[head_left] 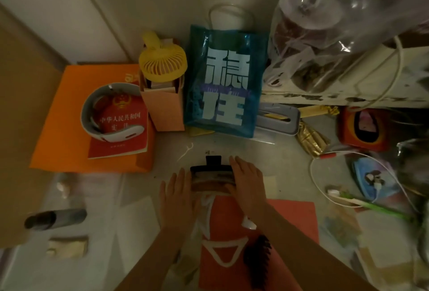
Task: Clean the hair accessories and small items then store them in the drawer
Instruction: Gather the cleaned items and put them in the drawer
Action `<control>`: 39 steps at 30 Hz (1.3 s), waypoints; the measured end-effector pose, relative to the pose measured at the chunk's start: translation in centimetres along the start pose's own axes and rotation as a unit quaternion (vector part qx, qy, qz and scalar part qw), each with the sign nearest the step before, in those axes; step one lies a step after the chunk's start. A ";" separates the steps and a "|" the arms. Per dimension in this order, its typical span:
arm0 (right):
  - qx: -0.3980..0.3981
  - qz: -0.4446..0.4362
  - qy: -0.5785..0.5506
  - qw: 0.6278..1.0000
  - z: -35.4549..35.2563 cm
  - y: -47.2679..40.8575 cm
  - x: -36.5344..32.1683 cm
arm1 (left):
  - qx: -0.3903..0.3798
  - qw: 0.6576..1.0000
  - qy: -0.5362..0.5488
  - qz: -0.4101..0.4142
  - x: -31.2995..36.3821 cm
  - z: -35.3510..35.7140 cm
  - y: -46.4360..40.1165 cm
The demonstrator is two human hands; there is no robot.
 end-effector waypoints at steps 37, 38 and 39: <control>0.114 -0.031 0.081 0.990 2.7 0.9 -1.1 | -0.027 0.995 0.073 0.059 -2.4 1.6 -2.0; 0.100 -0.025 0.075 0.992 2.8 0.8 -1.0 | -0.028 0.995 0.074 0.058 -2.4 1.7 -1.8; 0.080 -0.019 0.069 0.994 3.1 0.8 -0.9 | -0.028 0.995 0.078 0.057 -2.5 1.7 -1.7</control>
Point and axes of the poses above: each hand's wrist, its own y-axis away from the middle knuckle, its own z-axis out of the palm, x = y × z, the point moved 6 cm from there along -y, towards the middle knuckle, and after that the axes turned 4 degrees about -y, right-handed, at the moved point
